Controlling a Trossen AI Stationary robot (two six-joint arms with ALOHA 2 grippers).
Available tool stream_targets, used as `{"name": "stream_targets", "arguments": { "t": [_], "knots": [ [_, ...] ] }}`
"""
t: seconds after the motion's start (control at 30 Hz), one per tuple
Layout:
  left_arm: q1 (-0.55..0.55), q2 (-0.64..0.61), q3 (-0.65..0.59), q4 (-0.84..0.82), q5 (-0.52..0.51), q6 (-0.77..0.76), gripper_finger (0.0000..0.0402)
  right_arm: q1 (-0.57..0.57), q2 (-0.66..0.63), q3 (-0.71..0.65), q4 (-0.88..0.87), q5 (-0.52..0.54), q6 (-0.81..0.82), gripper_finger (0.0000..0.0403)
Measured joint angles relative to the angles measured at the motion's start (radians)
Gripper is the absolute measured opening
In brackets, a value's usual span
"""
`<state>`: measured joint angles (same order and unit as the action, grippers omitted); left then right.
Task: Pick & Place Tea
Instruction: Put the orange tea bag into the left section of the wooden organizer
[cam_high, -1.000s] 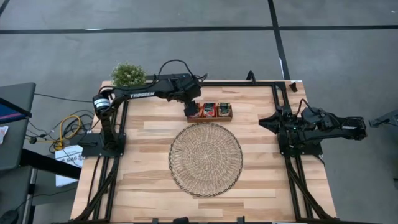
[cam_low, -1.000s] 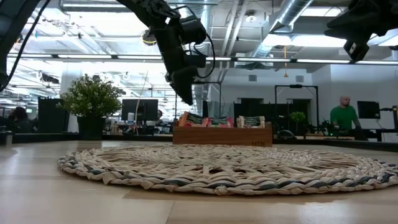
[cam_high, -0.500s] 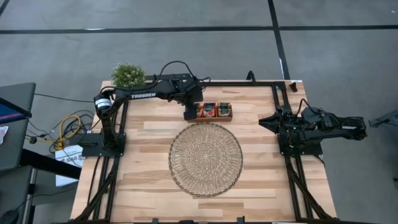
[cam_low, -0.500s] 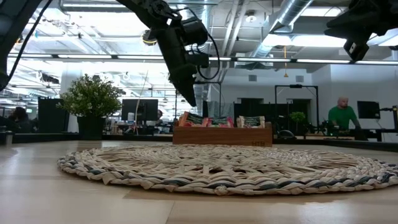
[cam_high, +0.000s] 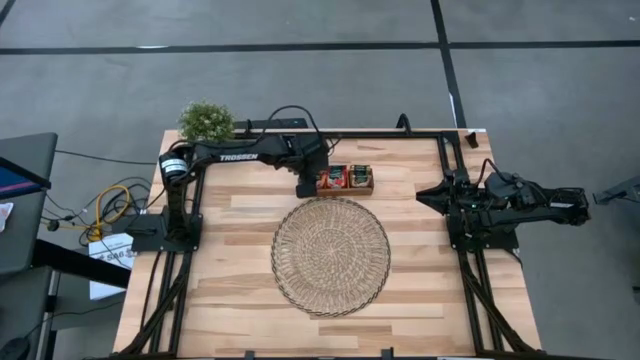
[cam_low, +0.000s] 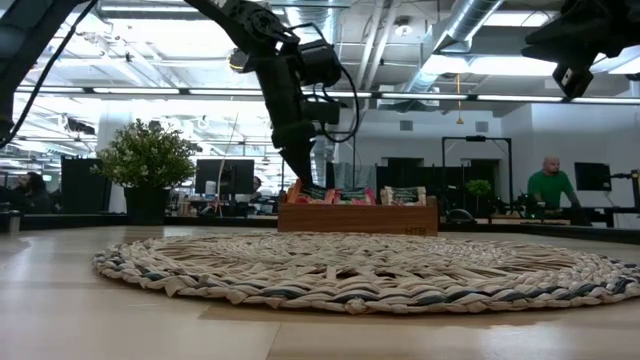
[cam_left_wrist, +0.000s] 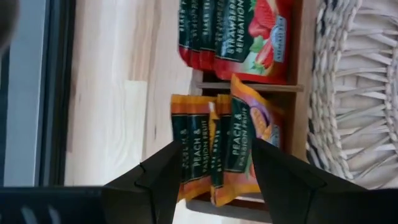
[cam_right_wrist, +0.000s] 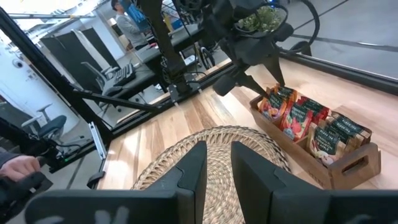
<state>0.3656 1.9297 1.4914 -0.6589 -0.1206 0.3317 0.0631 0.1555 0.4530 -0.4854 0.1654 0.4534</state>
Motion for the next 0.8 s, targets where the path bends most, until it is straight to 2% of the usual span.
{"name": "stream_targets", "arguments": {
  "t": [0.37,0.8],
  "knots": [
    [-0.013,0.000,0.000,-0.016,0.000,-0.005,0.0180,0.000,0.000,0.000,0.000,0.000,-0.008,0.0065],
    [-0.013,0.002,0.000,-0.013,-0.025,-0.014,0.0079,0.000,0.000,0.000,0.000,0.000,-0.008,0.0065]
  ]
}}
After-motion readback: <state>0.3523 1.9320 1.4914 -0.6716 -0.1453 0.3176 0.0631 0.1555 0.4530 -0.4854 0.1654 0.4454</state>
